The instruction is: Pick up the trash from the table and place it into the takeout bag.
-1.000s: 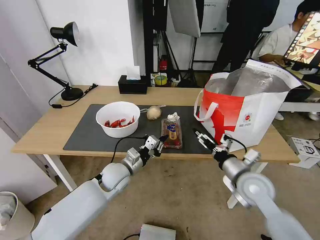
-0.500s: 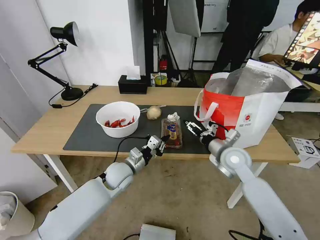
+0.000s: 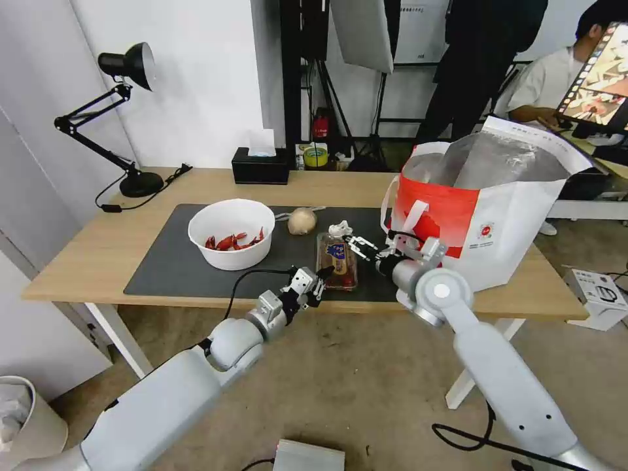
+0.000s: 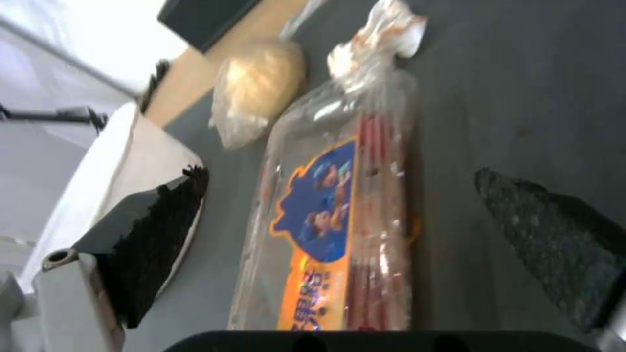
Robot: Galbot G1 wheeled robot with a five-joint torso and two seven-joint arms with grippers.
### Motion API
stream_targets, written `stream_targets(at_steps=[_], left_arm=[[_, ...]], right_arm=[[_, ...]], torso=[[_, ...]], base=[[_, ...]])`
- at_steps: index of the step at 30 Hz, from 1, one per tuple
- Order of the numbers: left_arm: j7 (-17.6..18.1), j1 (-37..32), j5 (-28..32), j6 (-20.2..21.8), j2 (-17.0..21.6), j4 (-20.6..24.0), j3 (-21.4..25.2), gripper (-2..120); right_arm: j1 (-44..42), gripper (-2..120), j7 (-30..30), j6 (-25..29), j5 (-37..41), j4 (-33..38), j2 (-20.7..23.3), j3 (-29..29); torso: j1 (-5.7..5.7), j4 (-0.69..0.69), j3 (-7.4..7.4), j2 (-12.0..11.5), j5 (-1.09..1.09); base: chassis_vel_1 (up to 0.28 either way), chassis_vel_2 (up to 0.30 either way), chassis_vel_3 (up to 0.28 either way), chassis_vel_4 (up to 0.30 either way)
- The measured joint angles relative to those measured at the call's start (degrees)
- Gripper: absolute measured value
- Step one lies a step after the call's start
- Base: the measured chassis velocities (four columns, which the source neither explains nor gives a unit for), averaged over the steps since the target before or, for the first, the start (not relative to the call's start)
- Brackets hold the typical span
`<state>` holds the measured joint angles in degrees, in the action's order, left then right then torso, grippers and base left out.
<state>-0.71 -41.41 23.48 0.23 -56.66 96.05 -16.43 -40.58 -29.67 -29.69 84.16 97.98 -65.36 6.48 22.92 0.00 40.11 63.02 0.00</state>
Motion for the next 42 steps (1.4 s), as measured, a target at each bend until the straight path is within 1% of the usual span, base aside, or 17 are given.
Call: stream_targets(at_steps=[1, 4, 13, 16, 17, 18, 19, 31, 42], left_arm=[[0.0, 0.0, 0.0, 0.0, 0.0, 0.0, 0.0, 0], [0.01, 0.11, 0.0, -0.06, 0.1, 0.03, -0.1, 0], [0.92, 0.25, -0.17, -0.33, -0.04, 0.14, -0.33, 0], [0.93, 0.25, -0.21, -0.66, -0.05, 0.1, -0.34, 0], [0.93, 0.25, -0.21, -0.66, -0.05, 0.1, -0.34, 0], [0.94, 0.3, -0.23, -0.81, -0.07, 0.08, -0.44, 0], [0.94, 0.32, -0.25, -0.98, -0.11, 0.05, -0.46, 0], [0.83, 0.6, -0.43, -1.4, 0.21, 0.05, -0.63, 0], [0.82, 0.76, -0.63, -1.56, -0.26, 0.05, -1.09, 0]], right_arm=[[0.0, 100, 0.0, 0.0, 0.0, 0.0, 0.0, 0.0], [1.89, 100, -0.35, -2.42, -0.01, -1.28, -0.45, -0.76], [5.16, 100, -1.96, -5.48, 0.69, -3.59, -1.66, -1.69], [6.58, 100, -5.44, -7.9, 2.64, -5.02, -2.47, -1.72], [6.58, 100, -5.44, -7.9, 2.64, -5.02, -2.47, -1.72], [7.29, 100, -7.74, -9.19, 4.39, -5.88, -2.88, -1.67], [7.73, 100, -8.38, -9.59, 5.4, -6.45, -3.16, -1.49], [8.4, 100, -8.98, -11.06, 6.13, -7.65, -4.84, -1.82], [8.56, 100, -9.31, -11.58, 6.17, -8.23, -5.17, -2.34]], torso=[[0.0, 0.0, 0.0, 0.0, 0.0], [0.0, 0.0, 0.0, 0.0, 0.0], [0.0, 0.0, 0.0, 0.0, 0.0], [0.0, 0.0, 0.0, 0.0, 0.0], [0.0, 0.0, 0.0, 0.0, 0.0], [0.0, 0.0, 0.0, 0.0, 0.0], [0.0, 0.0, 0.0, 0.0, 0.0], [0.0, 0.0, 0.0, 0.01, 0.0], [-0.01, -0.01, -0.01, 0.01, -0.01]], base=[[0.0, 0.0, 0.0, 0.0], [0.0, 0.0, 0.0, 0.0], [0.0, 0.0, 0.0, 0.0], [0.0, 0.0, 0.0, 0.0], [0.0, 0.0, 0.0, 0.0], [0.0, 0.0, 0.0, 0.0], [0.0, 0.0, 0.0, 0.0], [0.0, 0.0, 0.0, 0.0], [0.0, 0.0, 0.0, 0.0]])
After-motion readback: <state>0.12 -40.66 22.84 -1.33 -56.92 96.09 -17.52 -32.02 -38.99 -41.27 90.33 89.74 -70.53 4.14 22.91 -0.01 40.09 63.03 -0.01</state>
